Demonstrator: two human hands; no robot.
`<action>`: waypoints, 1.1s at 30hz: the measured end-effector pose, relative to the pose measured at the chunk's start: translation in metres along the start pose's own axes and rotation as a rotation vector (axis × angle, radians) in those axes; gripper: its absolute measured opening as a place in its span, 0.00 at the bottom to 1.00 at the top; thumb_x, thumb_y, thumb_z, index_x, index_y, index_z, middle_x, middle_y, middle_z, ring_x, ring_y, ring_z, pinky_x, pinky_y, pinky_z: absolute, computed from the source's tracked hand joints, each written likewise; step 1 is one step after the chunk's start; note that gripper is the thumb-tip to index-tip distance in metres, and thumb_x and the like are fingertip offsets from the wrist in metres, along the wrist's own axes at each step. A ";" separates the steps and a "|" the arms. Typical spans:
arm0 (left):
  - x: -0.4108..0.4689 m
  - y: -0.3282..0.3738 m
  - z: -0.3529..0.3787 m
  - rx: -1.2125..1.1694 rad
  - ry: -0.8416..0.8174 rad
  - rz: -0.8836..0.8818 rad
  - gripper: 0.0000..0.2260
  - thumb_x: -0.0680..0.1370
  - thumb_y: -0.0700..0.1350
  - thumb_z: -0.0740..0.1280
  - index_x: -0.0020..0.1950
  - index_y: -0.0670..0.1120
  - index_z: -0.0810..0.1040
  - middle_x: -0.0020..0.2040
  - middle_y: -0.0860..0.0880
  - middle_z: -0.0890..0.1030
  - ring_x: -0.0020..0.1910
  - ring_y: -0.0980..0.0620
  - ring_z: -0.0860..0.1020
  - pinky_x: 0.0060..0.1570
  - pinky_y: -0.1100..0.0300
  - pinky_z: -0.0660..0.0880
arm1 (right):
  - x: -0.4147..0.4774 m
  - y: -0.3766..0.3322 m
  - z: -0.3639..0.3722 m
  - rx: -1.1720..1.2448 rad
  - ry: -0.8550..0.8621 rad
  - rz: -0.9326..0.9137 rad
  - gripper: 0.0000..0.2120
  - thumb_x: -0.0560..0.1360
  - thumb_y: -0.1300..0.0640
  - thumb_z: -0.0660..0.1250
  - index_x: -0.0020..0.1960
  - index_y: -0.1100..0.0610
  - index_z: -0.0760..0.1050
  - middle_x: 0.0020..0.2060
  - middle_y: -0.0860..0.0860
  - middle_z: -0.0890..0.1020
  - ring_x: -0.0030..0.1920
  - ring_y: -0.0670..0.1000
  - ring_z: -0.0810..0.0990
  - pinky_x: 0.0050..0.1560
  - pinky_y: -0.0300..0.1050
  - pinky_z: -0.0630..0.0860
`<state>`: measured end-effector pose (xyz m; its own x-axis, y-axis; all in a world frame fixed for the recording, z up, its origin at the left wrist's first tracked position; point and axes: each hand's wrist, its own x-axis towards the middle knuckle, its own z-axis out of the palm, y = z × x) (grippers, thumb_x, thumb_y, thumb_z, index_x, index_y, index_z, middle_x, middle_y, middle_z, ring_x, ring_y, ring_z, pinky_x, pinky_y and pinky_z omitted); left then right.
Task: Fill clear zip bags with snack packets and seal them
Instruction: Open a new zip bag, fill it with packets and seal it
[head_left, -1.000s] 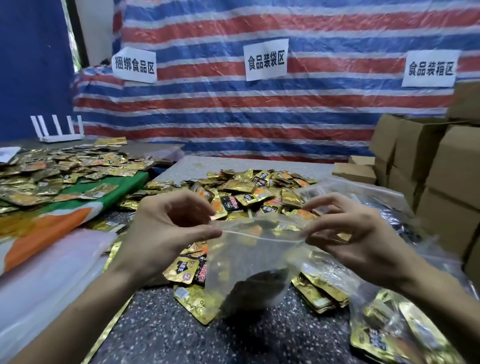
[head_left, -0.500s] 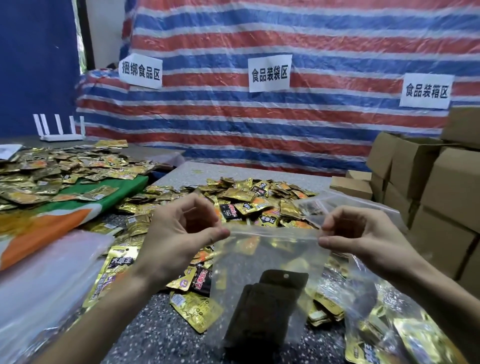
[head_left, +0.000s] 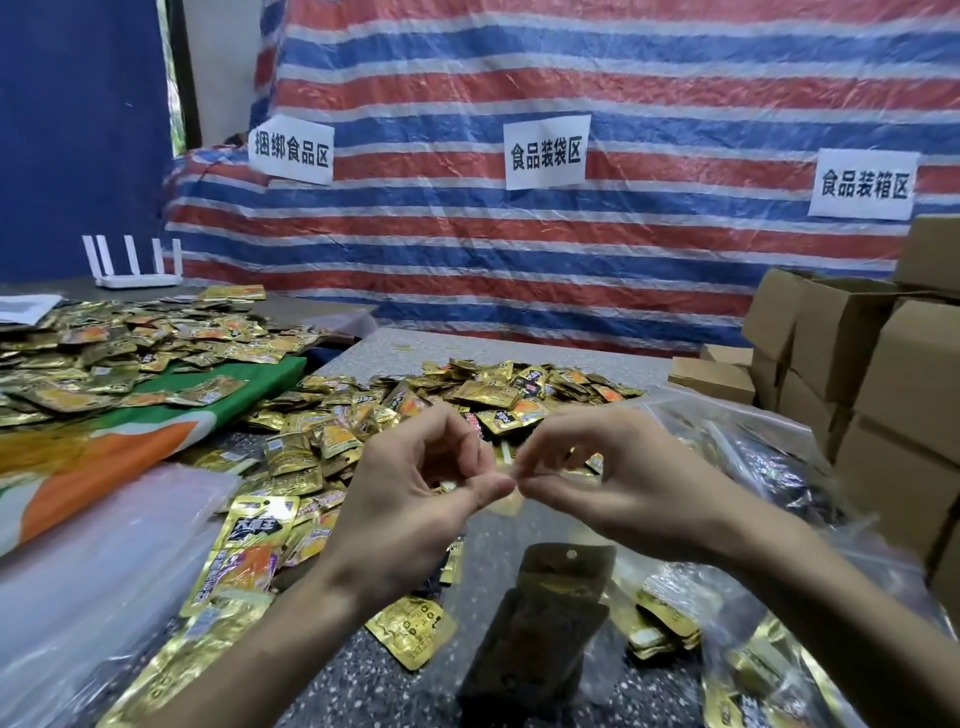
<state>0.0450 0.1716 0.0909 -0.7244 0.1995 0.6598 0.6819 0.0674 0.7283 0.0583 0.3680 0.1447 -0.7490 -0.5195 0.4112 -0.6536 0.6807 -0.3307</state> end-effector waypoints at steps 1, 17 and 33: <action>-0.001 0.000 -0.002 -0.001 0.003 -0.003 0.18 0.70 0.35 0.77 0.36 0.53 0.73 0.37 0.45 0.81 0.37 0.50 0.80 0.43 0.51 0.80 | 0.000 0.000 0.000 -0.002 -0.012 -0.010 0.03 0.76 0.54 0.73 0.48 0.52 0.84 0.40 0.43 0.83 0.43 0.43 0.79 0.43 0.39 0.75; -0.011 -0.004 -0.003 0.371 -0.135 0.205 0.07 0.78 0.45 0.67 0.41 0.45 0.81 0.35 0.56 0.78 0.35 0.56 0.76 0.35 0.58 0.71 | -0.010 -0.005 0.007 0.053 -0.011 0.024 0.04 0.74 0.47 0.72 0.44 0.46 0.82 0.37 0.40 0.82 0.41 0.43 0.79 0.42 0.43 0.75; -0.010 -0.009 0.002 0.280 -0.020 0.191 0.06 0.75 0.41 0.69 0.38 0.45 0.84 0.36 0.55 0.83 0.37 0.54 0.81 0.37 0.58 0.75 | -0.041 0.016 -0.021 0.035 -0.024 0.157 0.05 0.74 0.50 0.73 0.43 0.51 0.84 0.36 0.45 0.83 0.39 0.41 0.77 0.39 0.33 0.69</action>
<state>0.0461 0.1706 0.0781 -0.5810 0.2537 0.7733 0.8081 0.2928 0.5111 0.0810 0.4114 0.1403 -0.8445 -0.4205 0.3318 -0.5312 0.7366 -0.4186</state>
